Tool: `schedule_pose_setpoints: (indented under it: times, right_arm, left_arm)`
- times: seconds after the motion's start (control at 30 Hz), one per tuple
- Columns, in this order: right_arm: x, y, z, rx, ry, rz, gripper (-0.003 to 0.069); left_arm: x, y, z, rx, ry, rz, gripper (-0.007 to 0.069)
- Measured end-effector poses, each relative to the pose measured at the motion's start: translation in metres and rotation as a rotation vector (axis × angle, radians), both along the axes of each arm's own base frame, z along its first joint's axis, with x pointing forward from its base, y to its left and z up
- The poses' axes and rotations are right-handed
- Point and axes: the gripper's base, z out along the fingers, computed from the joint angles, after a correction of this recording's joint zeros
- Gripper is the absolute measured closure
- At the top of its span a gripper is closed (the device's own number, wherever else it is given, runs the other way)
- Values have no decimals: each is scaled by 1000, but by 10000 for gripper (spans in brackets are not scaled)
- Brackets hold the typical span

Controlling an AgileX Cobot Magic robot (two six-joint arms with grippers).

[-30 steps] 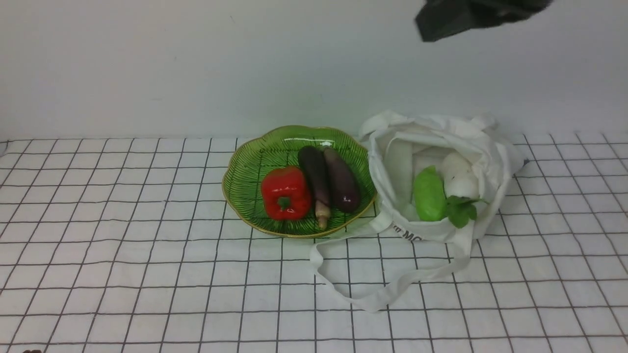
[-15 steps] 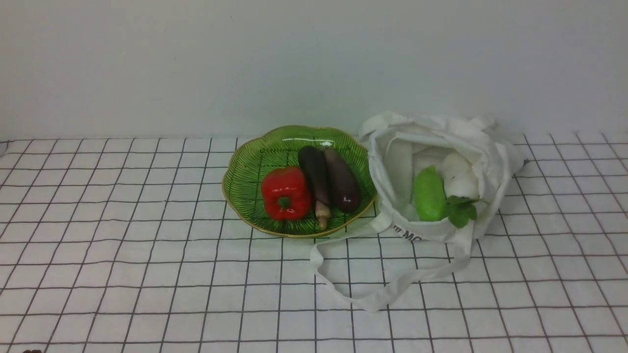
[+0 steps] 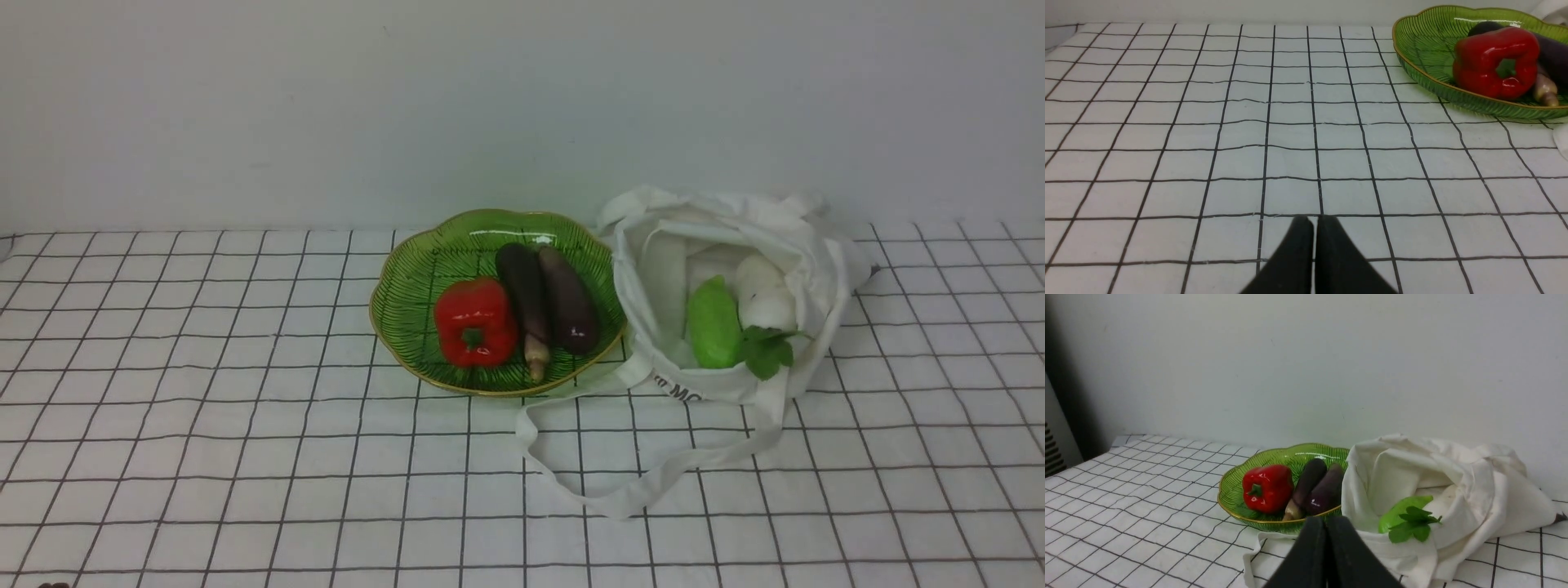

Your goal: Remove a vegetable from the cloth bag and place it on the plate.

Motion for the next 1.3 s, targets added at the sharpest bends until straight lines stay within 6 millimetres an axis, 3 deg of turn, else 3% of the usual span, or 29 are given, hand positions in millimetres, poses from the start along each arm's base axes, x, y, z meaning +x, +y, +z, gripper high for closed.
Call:
schedule_pose_setpoints:
  times: [0.73,0.93,1.3]
  right_arm:
    - [1,0,-2,-23,-5,-8,673]
    - [8,-1,-18,-94,-27,-60,673]
    - [20,-15,-65,-97,119,-419,673]
  left_arm:
    - [0,0,0,0,0,0,632]
    - [0,0,0,0,0,0,632]
    - [0,0,0,0,0,0,632]
